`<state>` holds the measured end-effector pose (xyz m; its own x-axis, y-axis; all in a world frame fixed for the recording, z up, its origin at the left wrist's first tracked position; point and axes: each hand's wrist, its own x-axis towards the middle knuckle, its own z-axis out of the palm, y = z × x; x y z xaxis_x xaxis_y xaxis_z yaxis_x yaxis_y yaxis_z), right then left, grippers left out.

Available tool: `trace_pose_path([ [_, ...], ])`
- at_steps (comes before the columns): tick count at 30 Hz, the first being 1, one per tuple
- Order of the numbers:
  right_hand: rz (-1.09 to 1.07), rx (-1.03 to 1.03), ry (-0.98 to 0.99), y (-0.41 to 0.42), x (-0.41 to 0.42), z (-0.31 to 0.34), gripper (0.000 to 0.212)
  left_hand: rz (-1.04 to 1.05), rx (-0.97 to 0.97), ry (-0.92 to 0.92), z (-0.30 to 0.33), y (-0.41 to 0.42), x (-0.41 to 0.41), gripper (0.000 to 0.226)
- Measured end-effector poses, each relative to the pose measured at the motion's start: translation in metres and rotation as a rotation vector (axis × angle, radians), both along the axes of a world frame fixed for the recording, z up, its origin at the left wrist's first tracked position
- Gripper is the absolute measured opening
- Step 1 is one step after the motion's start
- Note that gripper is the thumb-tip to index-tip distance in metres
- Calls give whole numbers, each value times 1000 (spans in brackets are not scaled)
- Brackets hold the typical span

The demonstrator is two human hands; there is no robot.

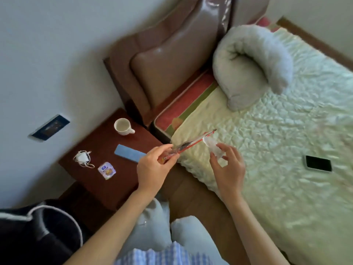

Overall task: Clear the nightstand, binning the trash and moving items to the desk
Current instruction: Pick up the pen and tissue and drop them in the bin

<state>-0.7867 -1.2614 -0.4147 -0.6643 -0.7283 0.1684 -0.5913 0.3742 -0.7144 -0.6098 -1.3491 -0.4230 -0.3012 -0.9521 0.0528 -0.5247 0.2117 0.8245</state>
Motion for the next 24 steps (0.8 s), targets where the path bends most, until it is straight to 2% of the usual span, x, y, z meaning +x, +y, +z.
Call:
trace_pose_path([
  [7,-328,-54,29,150,-57,19,31,-294,72,22,21,96,-87,29],
  [15,-731,-49,124,346,-71,42,30,-690,199,43,31,244,-175,31],
  [24,-1191,3,177,499,-65,49,30,-1083,145,-14,40,375,-275,31],
])
